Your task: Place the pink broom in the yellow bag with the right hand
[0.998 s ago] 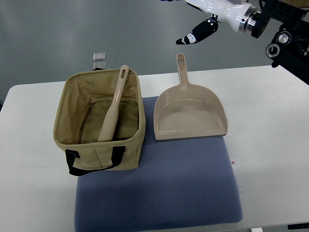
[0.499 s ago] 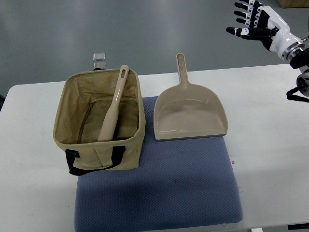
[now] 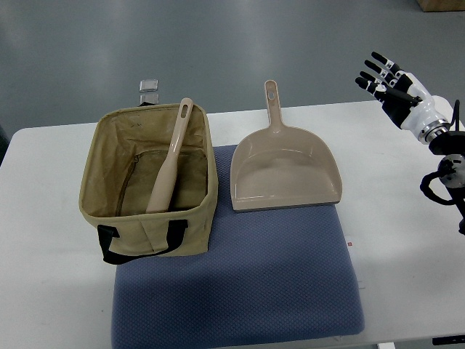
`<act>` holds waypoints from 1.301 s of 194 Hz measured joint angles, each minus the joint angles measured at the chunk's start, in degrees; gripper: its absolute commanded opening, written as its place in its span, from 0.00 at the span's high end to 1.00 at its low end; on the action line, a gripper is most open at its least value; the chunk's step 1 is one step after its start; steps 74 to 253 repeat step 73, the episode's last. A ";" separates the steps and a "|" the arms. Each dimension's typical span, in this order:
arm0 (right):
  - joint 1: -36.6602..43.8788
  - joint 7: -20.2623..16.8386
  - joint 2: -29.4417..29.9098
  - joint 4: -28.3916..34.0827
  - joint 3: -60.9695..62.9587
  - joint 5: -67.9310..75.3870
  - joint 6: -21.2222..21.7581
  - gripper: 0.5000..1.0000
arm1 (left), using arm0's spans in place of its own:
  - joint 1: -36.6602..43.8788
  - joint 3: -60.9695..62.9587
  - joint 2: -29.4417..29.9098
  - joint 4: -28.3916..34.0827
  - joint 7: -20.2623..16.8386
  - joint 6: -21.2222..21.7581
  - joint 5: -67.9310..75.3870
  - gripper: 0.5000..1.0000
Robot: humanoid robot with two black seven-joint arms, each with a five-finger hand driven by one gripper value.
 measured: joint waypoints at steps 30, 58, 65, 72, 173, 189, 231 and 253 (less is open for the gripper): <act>-1.92 0.62 2.88 -0.19 1.27 0.42 0.10 0.14 | 0.01 0.00 0.00 0.00 0.01 0.00 0.00 0.00; -2.82 0.79 4.18 -0.44 1.34 0.33 -0.28 0.14 | 0.01 0.00 0.00 0.00 0.01 0.00 0.00 0.00; -3.00 0.79 4.29 -0.54 1.34 0.28 -0.34 0.14 | 0.01 0.00 0.00 0.00 0.01 0.00 0.00 0.00; -3.08 0.79 4.33 -0.60 1.33 0.23 -0.37 0.14 | 0.01 0.00 0.00 0.00 0.01 0.00 0.00 0.00; -3.08 0.79 4.34 -0.61 1.33 0.23 -0.38 0.14 | 0.01 0.00 0.00 0.00 0.01 0.00 0.00 0.00; -3.08 0.79 4.34 -0.61 1.33 0.23 -0.38 0.14 | 0.01 0.00 0.00 0.00 0.01 0.00 0.00 0.00; -3.08 0.79 4.34 -0.61 1.33 0.23 -0.38 0.14 | 0.01 0.00 0.00 0.00 0.01 0.00 0.00 0.00; -3.08 0.79 4.34 -0.61 1.33 0.23 -0.38 0.14 | 0.01 0.00 0.00 0.00 0.01 0.00 0.00 0.00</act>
